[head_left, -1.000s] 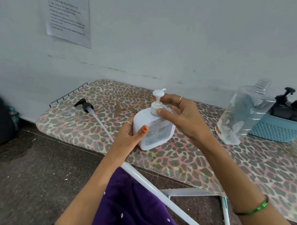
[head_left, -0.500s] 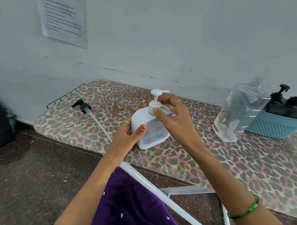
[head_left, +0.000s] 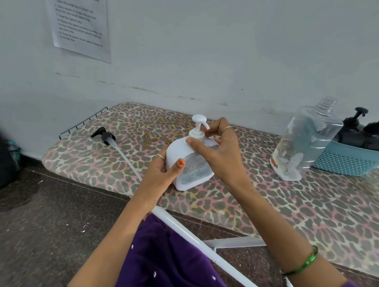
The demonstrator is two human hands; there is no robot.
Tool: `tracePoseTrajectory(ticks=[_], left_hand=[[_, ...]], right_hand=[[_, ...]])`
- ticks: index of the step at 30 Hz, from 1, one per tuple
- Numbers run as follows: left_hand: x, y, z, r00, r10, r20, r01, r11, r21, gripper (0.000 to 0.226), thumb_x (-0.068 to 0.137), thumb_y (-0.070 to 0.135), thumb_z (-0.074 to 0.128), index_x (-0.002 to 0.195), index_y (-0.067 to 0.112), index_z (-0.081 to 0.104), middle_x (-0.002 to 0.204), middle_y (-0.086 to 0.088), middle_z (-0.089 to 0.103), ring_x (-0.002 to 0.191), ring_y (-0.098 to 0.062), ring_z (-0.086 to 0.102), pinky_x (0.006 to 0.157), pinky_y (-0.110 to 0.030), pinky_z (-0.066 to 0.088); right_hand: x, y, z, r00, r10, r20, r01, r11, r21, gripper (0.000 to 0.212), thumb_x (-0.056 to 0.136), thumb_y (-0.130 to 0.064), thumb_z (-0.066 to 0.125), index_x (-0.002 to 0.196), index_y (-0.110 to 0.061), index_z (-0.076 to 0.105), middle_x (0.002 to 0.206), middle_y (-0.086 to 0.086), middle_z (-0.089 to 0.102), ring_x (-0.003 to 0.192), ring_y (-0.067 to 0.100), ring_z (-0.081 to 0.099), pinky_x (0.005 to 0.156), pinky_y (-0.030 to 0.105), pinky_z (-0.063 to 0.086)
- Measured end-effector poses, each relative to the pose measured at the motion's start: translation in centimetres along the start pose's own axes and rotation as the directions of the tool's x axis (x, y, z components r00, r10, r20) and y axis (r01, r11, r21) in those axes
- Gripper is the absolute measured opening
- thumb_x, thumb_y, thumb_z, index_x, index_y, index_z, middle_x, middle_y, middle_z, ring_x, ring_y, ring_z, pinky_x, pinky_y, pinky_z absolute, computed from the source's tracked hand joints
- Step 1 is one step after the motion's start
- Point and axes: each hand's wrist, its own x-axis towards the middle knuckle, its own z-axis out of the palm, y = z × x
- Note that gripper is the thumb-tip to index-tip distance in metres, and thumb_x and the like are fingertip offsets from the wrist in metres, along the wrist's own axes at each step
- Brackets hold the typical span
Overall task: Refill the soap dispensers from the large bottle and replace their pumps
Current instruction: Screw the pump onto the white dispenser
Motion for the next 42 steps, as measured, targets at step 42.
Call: tracePoseTrajectory(ticks=[42], left_hand=[[0.1,-0.1,-0.2,0.998,0.044,0.052,-0.043,0.999,-0.029,0.062,0.055,0.077,0.071,0.108,0.047,0.064,0.11,0.005,0.071,0.105,-0.015,0.067,0.083,-0.037,0.056]], right_hand=[[0.5,-0.9,-0.8,0.986,0.036,0.161,-0.021,0.996,-0.091,0.027,0.085,-0.018,0.069,0.112,-0.02,0.065,0.106,-0.009,0.068,0.101,0.003,0.061,0.083,0.01,0.043]])
